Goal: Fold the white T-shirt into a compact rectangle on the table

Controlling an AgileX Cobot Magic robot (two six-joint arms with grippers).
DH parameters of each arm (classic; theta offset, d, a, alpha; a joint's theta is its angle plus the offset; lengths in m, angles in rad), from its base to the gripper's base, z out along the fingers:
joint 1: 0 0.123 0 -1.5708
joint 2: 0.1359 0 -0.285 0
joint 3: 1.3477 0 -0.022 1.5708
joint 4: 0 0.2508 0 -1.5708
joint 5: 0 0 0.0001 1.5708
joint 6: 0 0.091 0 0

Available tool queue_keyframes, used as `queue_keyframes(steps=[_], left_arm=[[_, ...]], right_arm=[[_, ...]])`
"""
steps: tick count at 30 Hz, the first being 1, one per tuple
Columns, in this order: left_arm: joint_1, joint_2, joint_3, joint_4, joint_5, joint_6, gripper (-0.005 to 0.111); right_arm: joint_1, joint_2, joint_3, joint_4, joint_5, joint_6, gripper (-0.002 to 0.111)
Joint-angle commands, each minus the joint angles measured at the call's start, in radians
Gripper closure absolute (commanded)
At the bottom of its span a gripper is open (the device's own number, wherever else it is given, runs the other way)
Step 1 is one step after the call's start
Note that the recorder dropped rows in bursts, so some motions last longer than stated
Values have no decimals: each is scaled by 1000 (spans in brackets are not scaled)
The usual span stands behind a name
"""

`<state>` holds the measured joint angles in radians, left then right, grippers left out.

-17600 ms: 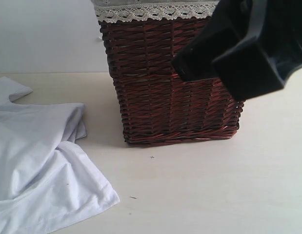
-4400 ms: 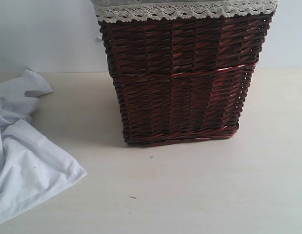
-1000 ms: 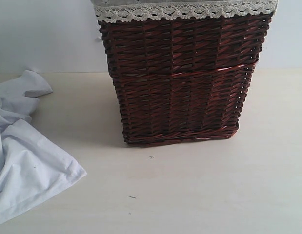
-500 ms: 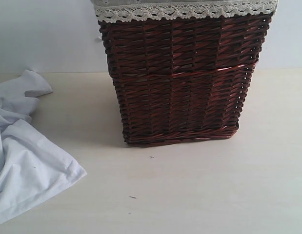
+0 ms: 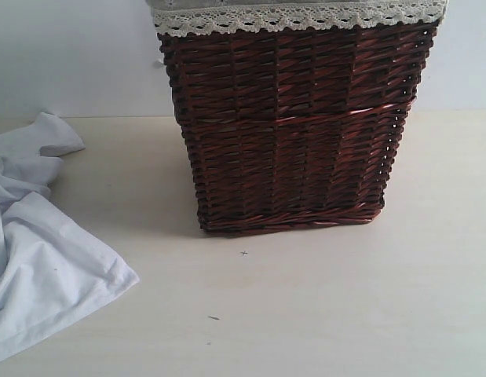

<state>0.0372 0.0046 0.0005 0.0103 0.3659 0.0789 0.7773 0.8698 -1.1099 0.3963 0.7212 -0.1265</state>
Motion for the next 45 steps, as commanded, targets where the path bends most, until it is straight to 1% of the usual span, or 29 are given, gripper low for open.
queue_keyframes(steps=[1, 4, 7, 10, 12, 14, 16, 18, 20, 22, 25, 28, 30, 33, 37, 38, 40, 45], left_arm=[[-6, -5, 0, 2, -11, -9, 107], [-6, -5, 0, 2, -11, -9, 107], [-6, -5, 0, 2, -11, -9, 107], [-6, -5, 0, 2, -11, -9, 107], [-6, -5, 0, 2, -11, -9, 107], [-6, -5, 0, 2, -11, -9, 107], [-6, -5, 0, 2, -11, -9, 107], [-6, -5, 0, 2, -11, -9, 107], [-6, -5, 0, 2, -11, -9, 107], [-6, -5, 0, 2, -11, -9, 107], [-6, -5, 0, 2, -11, -9, 107], [-6, -5, 0, 2, -11, -9, 107], [-6, -5, 0, 2, -11, -9, 107], [-6, -5, 0, 2, -11, -9, 107], [-6, -5, 0, 2, -11, -9, 107], [-6, -5, 0, 2, -11, -9, 107], [-6, -5, 0, 2, -11, -9, 107], [-6, -5, 0, 2, -11, -9, 107]], right_arm=[[-4, 202, 4, 79, -42, -91, 92], [-4, 348, 4, 189, -111, -179, 76], [-4, 465, 4, 359, -143, -395, 67], [7, 578, 4, 571, -131, -654, 66], [33, 660, 4, 654, -141, -754, 67], [63, 735, 4, 670, -184, -798, 67], [90, 817, 4, 664, -266, -833, 67], [95, 883, -14, 664, -341, -849, 67], [95, 951, -69, 663, -392, -814, 66], [82, 1016, -147, 632, -411, -752, 63], [80, 1109, -268, 511, -411, -652, 59], [80, 1203, -381, 374, -406, -528, 57], [80, 1257, -448, 246, -402, -412, 57], [80, 1333, -565, -51, -351, -172, 57], [80, 1423, -722, -450, -180, 179, 57], [80, 1440, -750, -498, -145, 234, 57], [80, 1481, -810, -536, -94, 243, 57], [80, 1557, -902, -494, -101, 205, 53]])
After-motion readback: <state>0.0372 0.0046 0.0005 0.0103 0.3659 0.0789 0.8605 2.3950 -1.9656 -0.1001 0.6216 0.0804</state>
